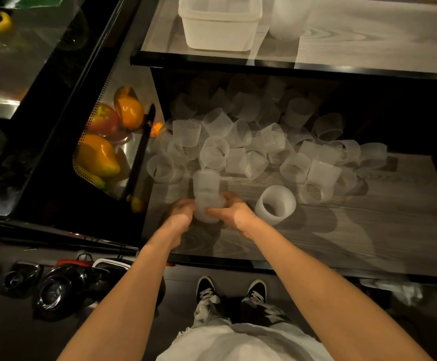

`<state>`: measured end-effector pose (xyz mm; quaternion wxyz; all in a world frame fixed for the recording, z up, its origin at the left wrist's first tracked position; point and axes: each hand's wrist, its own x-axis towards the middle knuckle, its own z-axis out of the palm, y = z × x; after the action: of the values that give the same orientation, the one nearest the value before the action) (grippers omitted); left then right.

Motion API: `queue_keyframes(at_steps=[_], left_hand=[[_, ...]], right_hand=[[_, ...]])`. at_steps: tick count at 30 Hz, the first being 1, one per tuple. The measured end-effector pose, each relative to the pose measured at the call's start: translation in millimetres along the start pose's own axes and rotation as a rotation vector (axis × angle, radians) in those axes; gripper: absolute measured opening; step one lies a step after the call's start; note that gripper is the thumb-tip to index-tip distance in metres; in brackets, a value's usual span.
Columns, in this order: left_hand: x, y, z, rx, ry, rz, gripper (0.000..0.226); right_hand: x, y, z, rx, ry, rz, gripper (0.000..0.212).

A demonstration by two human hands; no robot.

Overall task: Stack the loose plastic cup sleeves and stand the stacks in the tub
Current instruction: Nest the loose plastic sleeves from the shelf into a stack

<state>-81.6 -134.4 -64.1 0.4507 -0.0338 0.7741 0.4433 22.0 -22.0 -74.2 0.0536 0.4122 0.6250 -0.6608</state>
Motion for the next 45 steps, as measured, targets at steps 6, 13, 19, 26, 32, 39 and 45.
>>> queue_keyframes(at_steps=[6, 13, 19, 26, 32, 39, 45], left_hand=[[8, -4, 1, 0.136, 0.121, 0.055, 0.026], [14, 0, -1, 0.133, 0.182, 0.069, 0.023], [15, 13, 1, 0.081, 0.176, 0.129, 0.047], [8, 26, -2, -0.073, 0.161, 0.286, 0.018], [8, 21, -19, -0.271, 0.015, 0.311, 0.044], [2, 3, -18, 0.023, -0.223, 0.343, 0.070], [0, -3, -10, 0.258, -0.098, 0.496, 0.068]], right_hand=[[3, 2, 0, -0.450, 0.041, 0.021, 0.043], [3, -4, -2, -0.749, -0.026, 0.077, 0.101], [14, -24, 0, -0.614, 0.111, 0.002, 0.058], [10, -40, 1, -0.180, 0.308, -0.221, 0.030], [0, -46, -13, 0.006, 0.237, -0.204, 0.046], [-7, -23, -26, -0.317, 0.068, -0.089, 0.081], [-11, -10, -25, -0.596, 0.122, -0.260, 0.087]])
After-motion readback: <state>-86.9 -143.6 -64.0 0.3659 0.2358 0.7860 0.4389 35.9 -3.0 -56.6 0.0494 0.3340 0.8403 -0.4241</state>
